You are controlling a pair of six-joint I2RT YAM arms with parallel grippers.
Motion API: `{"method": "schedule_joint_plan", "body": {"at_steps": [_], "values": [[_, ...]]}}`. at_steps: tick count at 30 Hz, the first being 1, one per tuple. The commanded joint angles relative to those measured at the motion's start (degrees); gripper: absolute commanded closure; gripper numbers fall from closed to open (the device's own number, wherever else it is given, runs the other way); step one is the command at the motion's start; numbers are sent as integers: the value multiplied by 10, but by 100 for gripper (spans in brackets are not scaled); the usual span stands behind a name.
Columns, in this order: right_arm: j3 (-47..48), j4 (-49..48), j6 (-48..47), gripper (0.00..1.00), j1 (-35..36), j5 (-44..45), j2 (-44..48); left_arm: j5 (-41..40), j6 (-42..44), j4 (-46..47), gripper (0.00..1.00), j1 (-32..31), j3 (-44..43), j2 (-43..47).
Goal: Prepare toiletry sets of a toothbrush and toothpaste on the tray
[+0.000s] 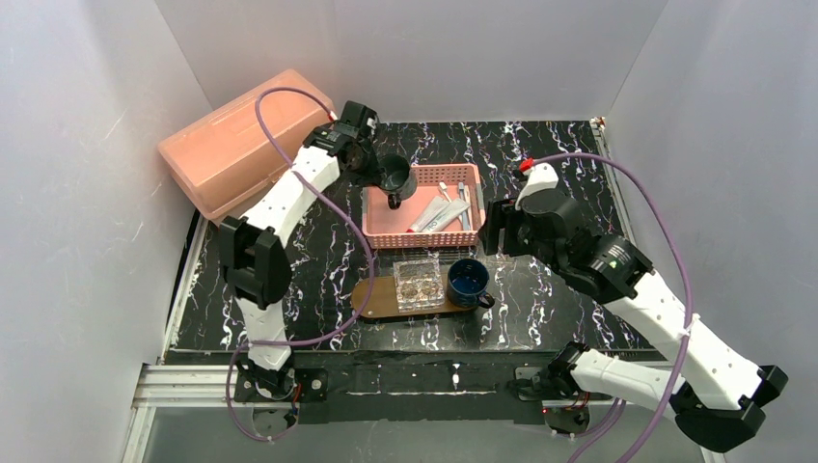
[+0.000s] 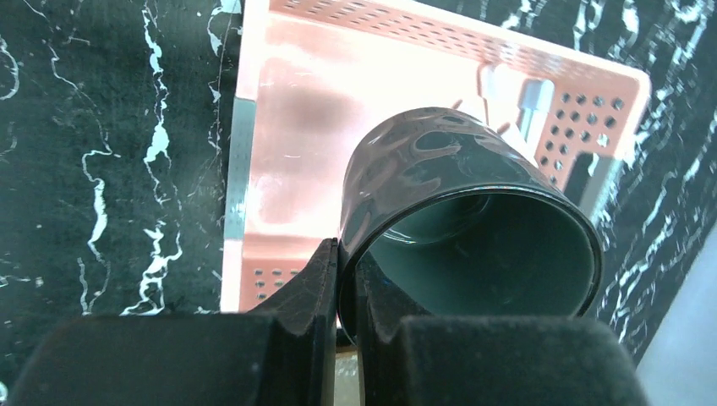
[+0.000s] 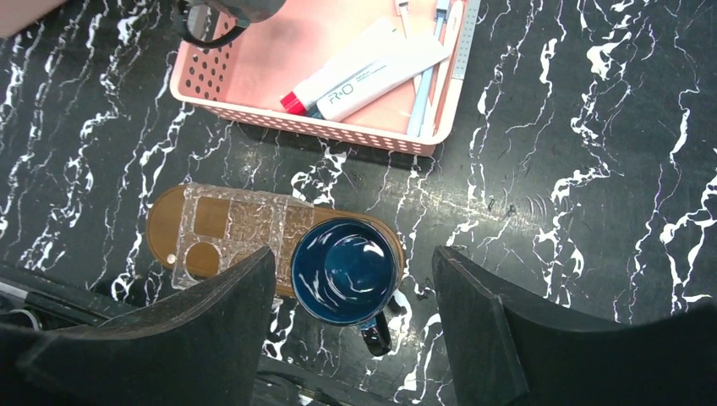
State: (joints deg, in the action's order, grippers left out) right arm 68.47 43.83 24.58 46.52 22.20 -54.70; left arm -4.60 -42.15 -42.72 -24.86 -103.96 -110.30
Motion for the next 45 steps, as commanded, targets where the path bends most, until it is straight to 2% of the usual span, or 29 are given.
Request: {"method": "schedule_joint_plan", "body": {"at_steps": [1, 4, 5, 12, 23, 34, 45], "values": [[26, -15, -3, 20, 1, -2, 27, 45, 82, -39, 100, 3, -40, 76], [38, -57, -8, 2, 1, -32, 47, 80, 109, -61, 100, 3, -37, 97], [43, -78, -9, 2, 1, -46, 55, 88, 117, -67, 100, 2, -31, 108], [58, -213, 15, 2, 1, -142, 57, 101, 183, -118, 100, 2, 22, 200], [71, -261, 10, 1, 1, -205, -29, 118, 242, -180, 100, 2, 151, 313], [61, -271, 12, 2, 1, -200, -58, 108, 260, -193, 100, -6, 308, 403], [30, -277, 16, 2, 1, -189, -66, 105, 257, -175, 100, -37, 381, 413]]}}
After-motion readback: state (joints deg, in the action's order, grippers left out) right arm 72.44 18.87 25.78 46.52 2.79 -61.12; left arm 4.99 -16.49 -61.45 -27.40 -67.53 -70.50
